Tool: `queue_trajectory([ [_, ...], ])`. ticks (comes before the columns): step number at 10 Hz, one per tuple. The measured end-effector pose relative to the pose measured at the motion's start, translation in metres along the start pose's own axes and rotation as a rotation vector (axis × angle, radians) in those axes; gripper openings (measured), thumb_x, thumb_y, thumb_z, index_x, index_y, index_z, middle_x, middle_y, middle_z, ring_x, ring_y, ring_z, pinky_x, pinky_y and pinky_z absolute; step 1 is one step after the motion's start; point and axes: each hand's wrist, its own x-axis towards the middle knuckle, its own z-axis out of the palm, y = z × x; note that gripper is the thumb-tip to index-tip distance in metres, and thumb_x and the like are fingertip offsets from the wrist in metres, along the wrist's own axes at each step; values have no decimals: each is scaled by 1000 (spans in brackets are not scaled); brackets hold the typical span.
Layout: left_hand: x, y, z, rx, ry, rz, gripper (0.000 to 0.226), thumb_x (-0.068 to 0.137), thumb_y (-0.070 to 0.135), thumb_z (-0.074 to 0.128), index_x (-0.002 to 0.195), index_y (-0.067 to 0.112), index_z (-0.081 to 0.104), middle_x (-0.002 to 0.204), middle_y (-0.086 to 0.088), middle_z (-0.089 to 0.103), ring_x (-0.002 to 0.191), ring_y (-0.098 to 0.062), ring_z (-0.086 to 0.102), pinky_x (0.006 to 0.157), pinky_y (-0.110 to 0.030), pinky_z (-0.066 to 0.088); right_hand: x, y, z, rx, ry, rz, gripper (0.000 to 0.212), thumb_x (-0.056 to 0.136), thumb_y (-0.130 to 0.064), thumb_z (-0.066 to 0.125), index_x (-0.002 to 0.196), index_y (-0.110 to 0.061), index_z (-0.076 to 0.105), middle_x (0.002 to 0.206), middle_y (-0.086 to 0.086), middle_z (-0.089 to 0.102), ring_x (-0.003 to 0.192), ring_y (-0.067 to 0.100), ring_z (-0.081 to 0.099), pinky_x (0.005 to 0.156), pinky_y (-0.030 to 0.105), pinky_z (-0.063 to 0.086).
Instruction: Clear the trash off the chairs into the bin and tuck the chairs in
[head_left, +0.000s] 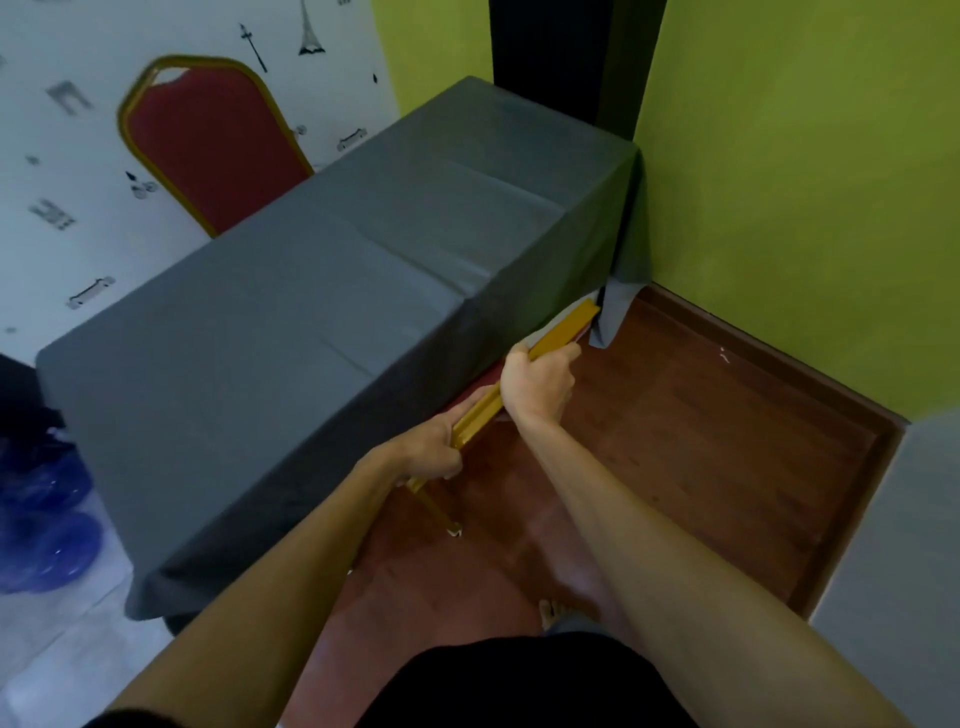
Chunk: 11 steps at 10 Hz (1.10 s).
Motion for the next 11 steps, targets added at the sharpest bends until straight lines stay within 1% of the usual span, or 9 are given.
queue_trajectory([
  [2, -1, -1, 1, -21, 11, 23, 113, 78, -10, 54, 114, 87, 8, 119, -11, 61, 112, -43, 63, 86, -53, 60, 0, 1, -1, -6, -22, -5, 40, 96, -26, 56, 126, -11, 36, 79, -6, 45, 62, 4, 43, 68, 34, 41],
  [3, -1, -1, 2, -65, 10, 33, 110, 80, -12, 53, 121, 79, 8, 120, -12, 60, 110, -40, 64, 88, -53, 60, 2, 3, -2, -18, -20, -19, 41, 96, -26, 56, 127, -10, 36, 76, -10, 44, 62, 4, 44, 68, 34, 41],
  [4, 2, -6, 2, -81, 30, 47, 111, 78, -9, 54, 110, 87, 9, 123, -19, 59, 102, -41, 65, 88, -58, 57, 1, 2, -2, -27, -16, -21, 42, 95, -27, 57, 128, -9, 37, 84, -2, 50, 62, 7, 44, 68, 33, 40],
  [5, 9, -15, 3, -99, 30, 63, 115, 71, -4, 57, 113, 92, 10, 126, -22, 59, 112, -50, 62, 86, -62, 57, 0, 2, 0, -44, 10, -39, 47, 95, -27, 57, 132, -8, 37, 96, 2, 52, 74, 19, 50, 72, 34, 39],
  [6, 12, -20, 2, -109, 13, 76, 115, 72, -3, 58, 136, 79, 8, 126, -13, 59, 105, -44, 67, 82, -59, 59, 0, 2, 4, -61, 56, -35, 51, 95, -28, 57, 137, -7, 39, 104, 9, 58, 91, 27, 57, 77, 34, 39],
  [8, 7, -30, 9, -108, 105, 162, 97, 81, 6, 58, 154, 49, 13, 134, -16, 58, 79, -20, 66, 61, -32, 59, -5, -1, 12, -87, 124, 1, 49, 93, -35, 58, 132, -8, 47, 124, 17, 64, 114, 39, 61, 91, 44, 48],
  [9, 9, -42, 1, -162, 27, 143, 92, 85, 21, 66, 155, 49, 14, 134, -3, 57, 101, -26, 69, 86, -42, 60, -5, -4, 13, -130, 121, 32, 56, 90, -41, 59, 135, -10, 46, 129, 16, 62, 116, 39, 61, 95, 44, 49],
  [10, -4, -47, -28, -117, -61, 158, 83, 86, 29, 72, 156, 36, 28, 147, 3, 47, 121, -16, 56, 99, -34, 50, -9, -9, 10, -268, 131, 42, 63, 89, -42, 59, 140, -8, 43, 137, 18, 58, 123, 40, 58, 100, 45, 50],
  [11, -18, -35, -74, -13, 29, 205, 73, 90, 27, 70, 154, 27, 36, 152, -6, 44, 133, -21, 48, 104, -31, 41, -11, -29, 14, -346, 144, -46, 65, 93, -32, 57, 148, -3, 35, 150, 19, 47, 135, 40, 48, 105, 44, 44],
])
